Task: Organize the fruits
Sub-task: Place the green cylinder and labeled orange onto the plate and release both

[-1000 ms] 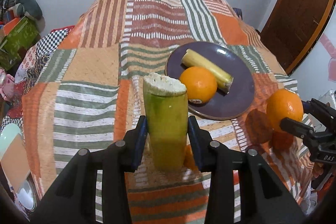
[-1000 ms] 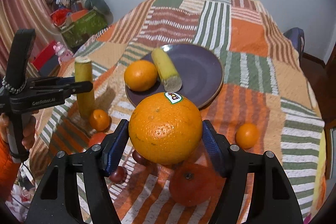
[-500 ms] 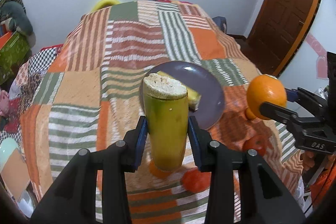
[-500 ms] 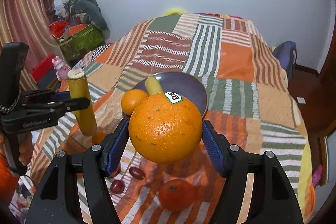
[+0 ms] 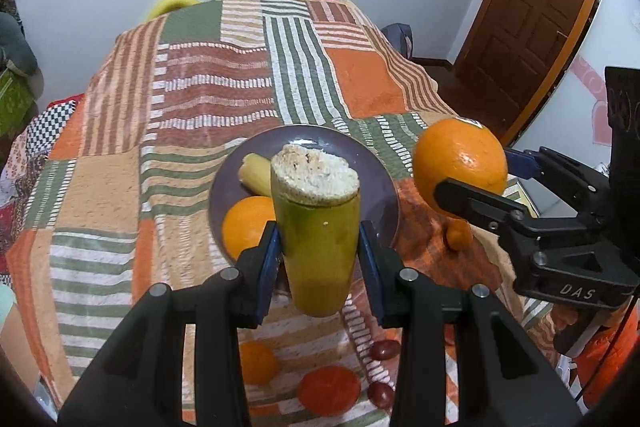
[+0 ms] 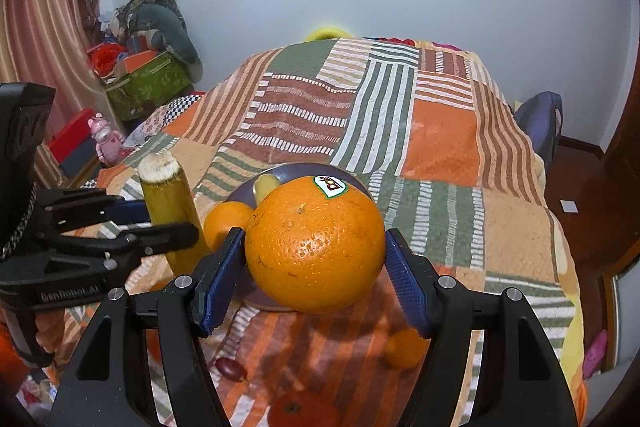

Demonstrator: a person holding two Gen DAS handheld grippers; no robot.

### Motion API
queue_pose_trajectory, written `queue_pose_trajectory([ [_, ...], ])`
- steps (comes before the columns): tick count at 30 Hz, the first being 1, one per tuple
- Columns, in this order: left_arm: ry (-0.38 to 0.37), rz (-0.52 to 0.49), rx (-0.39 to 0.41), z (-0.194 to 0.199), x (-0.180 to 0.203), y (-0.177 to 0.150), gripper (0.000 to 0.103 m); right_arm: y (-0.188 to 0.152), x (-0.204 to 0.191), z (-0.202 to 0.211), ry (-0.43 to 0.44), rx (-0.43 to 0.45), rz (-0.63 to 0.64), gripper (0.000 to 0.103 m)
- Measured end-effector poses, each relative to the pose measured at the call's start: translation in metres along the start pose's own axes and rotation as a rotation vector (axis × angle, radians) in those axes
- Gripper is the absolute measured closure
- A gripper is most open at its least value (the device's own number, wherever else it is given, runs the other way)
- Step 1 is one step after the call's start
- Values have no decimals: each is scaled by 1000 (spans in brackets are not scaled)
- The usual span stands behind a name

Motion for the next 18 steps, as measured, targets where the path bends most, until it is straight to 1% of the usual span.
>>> queue_pose_trajectory([
  [8,14,-3,-45,-29,2,8,65,6,7,-26,-19,-39,6,37],
  [13,-3,24,-79,-47,-3,10,65,4,15,-44,-11,-77,-10,37],
  [18,-3,21,-74,-54,-3,14,65,0,17,-55,-13,-103,2,37],
])
Point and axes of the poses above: each gripper's, at about its wrist camera, not at the fingertips, and z roughly against the way its jaws point, x to its right, y to its top, the point moved 7 cm from there along -z, roughly the way its jaws point, and after that the axes turned 13 degrees about -x, right-handed, at the moved point
